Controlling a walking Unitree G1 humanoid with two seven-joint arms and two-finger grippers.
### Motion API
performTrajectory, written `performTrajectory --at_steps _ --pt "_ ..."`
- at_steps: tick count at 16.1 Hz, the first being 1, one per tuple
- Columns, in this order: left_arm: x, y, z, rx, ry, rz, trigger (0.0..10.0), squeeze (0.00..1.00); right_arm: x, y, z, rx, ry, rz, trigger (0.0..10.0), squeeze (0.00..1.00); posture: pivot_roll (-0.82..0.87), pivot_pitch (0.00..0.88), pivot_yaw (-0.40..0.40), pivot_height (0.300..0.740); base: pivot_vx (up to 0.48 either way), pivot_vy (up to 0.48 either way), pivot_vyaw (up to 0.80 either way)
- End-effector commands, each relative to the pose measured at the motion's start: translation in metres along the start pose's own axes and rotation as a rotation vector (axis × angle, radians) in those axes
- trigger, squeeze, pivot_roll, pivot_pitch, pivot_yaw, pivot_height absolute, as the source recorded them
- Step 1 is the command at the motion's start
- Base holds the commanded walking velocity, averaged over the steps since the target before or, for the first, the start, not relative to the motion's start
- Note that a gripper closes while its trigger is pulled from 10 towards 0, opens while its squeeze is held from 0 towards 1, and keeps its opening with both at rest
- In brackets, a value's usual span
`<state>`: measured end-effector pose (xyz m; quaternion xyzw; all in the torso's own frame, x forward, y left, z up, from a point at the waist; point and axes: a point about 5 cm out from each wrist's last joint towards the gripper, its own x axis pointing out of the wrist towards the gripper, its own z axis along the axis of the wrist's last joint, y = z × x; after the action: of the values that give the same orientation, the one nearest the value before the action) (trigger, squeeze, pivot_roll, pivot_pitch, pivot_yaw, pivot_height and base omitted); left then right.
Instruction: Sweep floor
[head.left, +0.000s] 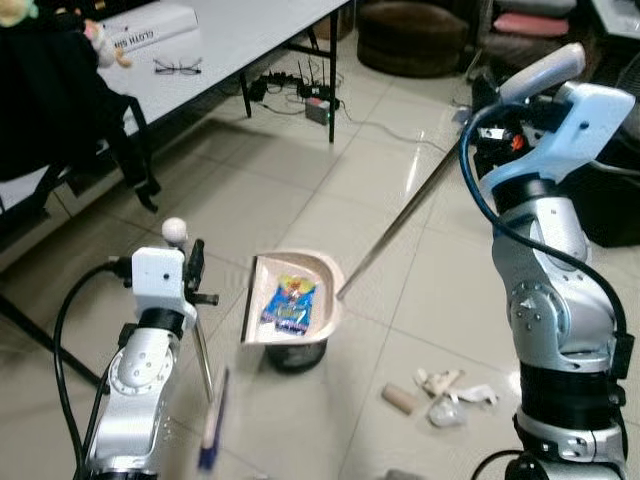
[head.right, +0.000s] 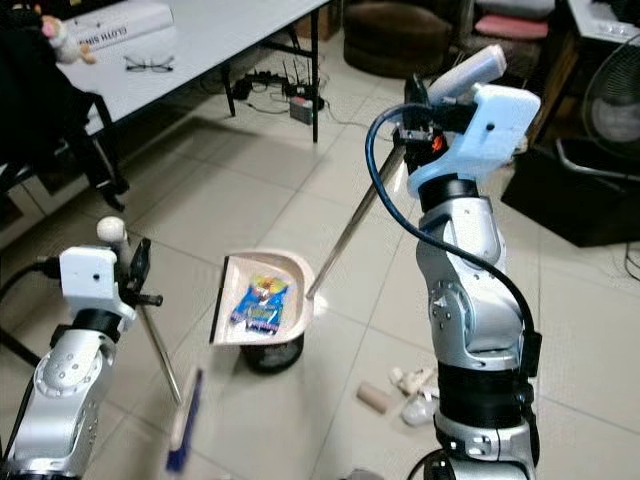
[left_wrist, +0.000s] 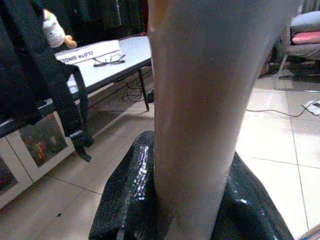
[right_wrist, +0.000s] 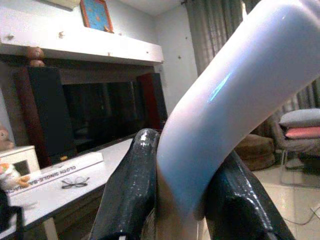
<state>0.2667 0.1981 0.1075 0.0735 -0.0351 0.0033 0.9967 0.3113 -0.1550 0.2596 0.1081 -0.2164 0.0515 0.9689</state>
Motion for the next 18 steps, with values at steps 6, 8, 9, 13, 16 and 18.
performTrajectory --at_steps 6,8,9,13,16,18 --pt "0.004 -0.004 0.011 0.008 -0.040 -0.044 10.0 0.00 -0.003 -0.013 0.008 0.031 -0.063 -0.089 10.0 0.00 0.00 0.046 0.051 0.740 0.348 0.000 0.00" --pt "0.005 -0.007 0.011 0.004 -0.034 -0.061 10.0 0.00 -0.004 -0.015 0.009 0.023 -0.068 -0.096 10.0 0.00 0.00 0.047 0.057 0.740 0.330 0.000 0.00" --pt "0.005 -0.009 0.010 0.002 -0.031 -0.073 10.0 0.00 -0.004 -0.015 0.010 0.020 -0.073 -0.096 10.0 0.00 0.00 0.046 0.064 0.740 0.322 0.000 0.00" --pt "0.006 -0.011 0.007 -0.013 -0.021 -0.092 10.0 0.00 -0.003 -0.011 0.009 -0.001 -0.080 -0.070 10.0 0.00 -0.01 0.038 0.063 0.740 0.076 0.000 0.00" --pt "0.005 -0.012 0.007 -0.014 -0.017 -0.090 10.0 0.00 -0.004 -0.013 0.008 -0.017 -0.088 -0.084 10.0 0.00 -0.01 0.034 0.061 0.740 0.000 0.000 0.00" --pt "0.005 -0.013 0.006 -0.016 -0.018 -0.092 10.0 0.00 -0.004 -0.013 0.008 -0.030 -0.101 -0.091 10.0 0.00 -0.01 0.034 0.060 0.740 0.000 0.000 0.00"
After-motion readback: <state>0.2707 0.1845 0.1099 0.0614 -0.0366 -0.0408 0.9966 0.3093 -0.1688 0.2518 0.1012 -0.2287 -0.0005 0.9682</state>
